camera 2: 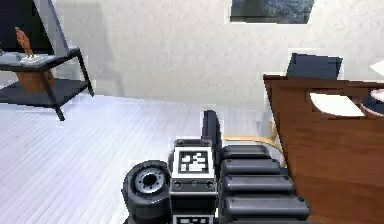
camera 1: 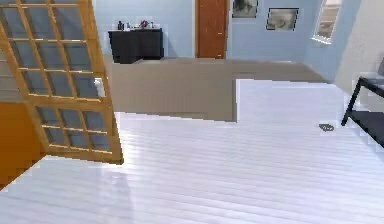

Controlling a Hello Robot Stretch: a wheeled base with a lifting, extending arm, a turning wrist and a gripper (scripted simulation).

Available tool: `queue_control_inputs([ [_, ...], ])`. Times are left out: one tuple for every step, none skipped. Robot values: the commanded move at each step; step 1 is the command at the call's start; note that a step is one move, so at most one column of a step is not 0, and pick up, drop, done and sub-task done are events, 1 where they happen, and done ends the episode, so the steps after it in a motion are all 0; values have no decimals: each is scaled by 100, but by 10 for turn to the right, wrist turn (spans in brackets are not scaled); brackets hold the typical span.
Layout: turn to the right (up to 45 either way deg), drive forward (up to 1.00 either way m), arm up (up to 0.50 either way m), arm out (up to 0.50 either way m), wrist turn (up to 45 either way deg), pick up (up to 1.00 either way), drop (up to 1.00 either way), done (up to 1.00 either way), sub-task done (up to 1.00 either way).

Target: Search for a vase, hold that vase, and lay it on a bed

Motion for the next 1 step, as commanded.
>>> queue_control_inputs([
  [-450, 0, 0, 0, 0, 0, 0, 0, 0],
])
